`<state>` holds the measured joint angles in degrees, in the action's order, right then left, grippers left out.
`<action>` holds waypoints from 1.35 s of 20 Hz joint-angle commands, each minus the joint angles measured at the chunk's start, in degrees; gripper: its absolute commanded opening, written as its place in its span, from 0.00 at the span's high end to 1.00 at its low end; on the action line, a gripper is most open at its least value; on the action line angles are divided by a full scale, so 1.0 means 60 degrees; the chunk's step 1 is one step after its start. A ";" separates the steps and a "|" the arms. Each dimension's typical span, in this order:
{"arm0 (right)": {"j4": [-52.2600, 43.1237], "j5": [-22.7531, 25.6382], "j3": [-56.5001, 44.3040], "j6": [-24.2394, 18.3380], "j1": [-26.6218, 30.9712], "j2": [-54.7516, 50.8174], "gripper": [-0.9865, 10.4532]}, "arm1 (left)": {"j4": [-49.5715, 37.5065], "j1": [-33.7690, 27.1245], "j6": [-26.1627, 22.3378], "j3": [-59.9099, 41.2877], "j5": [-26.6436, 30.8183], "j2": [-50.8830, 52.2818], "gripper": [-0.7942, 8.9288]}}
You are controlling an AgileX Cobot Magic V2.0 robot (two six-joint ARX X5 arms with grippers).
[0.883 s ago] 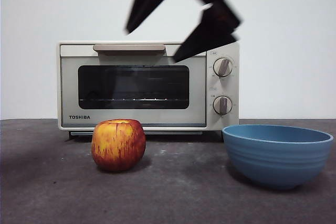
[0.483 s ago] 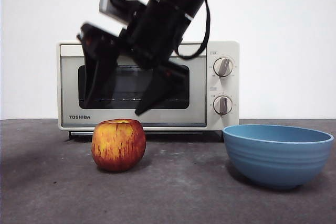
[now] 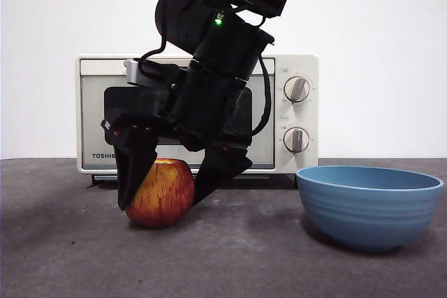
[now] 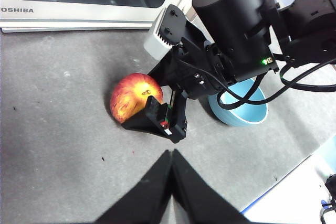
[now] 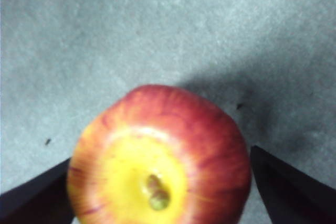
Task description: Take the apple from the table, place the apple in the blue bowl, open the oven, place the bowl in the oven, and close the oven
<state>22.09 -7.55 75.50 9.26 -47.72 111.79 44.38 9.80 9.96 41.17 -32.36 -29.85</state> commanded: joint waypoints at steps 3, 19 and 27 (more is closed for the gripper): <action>0.0102 0.0015 0.0208 0.0113 -0.0131 0.0153 0.63 | -0.0095 0.0025 -0.0117 0.0149 -0.0036 -0.0076 0.91; 0.3395 0.1104 -0.0616 -0.0382 0.0688 -0.5424 0.63 | -0.0109 0.0025 -0.0259 0.0149 -0.0033 -0.0076 0.91; 0.1883 0.1322 -0.4557 -0.0164 0.1756 -0.7759 0.63 | -0.0102 0.0025 -0.0255 0.0149 -0.0033 -0.0076 0.91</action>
<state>34.00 0.19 47.33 7.79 -36.60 64.77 44.38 9.80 9.50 41.17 -32.36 -30.00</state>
